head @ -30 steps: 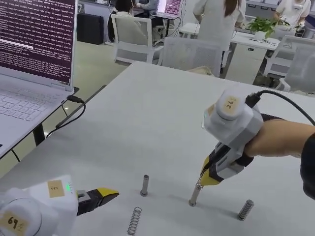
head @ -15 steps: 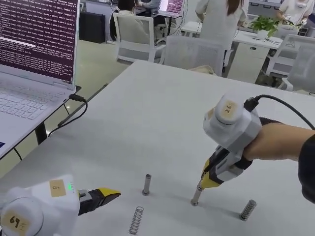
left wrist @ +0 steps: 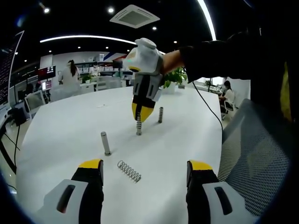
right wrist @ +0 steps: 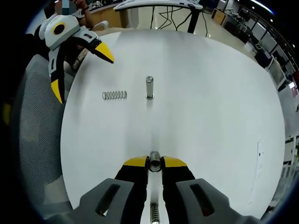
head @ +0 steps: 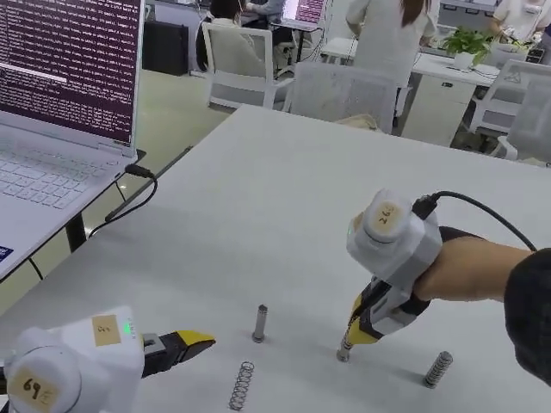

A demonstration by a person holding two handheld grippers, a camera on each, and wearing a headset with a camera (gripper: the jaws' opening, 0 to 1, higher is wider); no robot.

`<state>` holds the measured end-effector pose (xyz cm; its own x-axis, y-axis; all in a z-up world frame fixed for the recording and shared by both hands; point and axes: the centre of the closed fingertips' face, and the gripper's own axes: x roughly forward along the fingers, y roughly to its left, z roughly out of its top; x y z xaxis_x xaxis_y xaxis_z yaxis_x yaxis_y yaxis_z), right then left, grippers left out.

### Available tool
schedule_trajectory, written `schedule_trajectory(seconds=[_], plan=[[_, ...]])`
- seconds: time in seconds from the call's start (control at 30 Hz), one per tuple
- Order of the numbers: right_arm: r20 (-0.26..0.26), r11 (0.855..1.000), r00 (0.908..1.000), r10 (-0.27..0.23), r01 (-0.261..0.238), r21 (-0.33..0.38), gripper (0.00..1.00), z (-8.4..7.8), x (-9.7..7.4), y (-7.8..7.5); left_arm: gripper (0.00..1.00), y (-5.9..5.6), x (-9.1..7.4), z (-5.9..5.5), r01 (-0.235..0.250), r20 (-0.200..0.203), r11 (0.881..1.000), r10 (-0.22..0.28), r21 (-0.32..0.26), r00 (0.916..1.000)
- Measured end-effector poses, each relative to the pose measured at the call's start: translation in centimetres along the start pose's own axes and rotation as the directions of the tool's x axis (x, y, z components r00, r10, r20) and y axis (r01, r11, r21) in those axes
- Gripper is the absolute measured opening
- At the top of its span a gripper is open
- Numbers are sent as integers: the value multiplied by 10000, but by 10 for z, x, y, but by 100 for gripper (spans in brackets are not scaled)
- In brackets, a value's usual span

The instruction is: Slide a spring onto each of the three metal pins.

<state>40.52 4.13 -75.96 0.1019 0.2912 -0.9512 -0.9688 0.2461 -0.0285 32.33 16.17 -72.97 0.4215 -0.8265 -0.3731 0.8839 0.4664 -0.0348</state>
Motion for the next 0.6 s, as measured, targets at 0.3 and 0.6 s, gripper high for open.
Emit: schedule_trajectory(seconds=[0.3, 0.6], plan=[[-71, 9999, 9999, 87, -86, 102, 8, -4, 10, 0, 68, 0, 0, 0, 16, -38, 10000, -16, 27, 10000], [-110, 9999, 9999, 78, -77, 122, 8, -6, 15, 0, 67, -1, 0, 1, 49, -60, 10000, -49, 59, 10000]])
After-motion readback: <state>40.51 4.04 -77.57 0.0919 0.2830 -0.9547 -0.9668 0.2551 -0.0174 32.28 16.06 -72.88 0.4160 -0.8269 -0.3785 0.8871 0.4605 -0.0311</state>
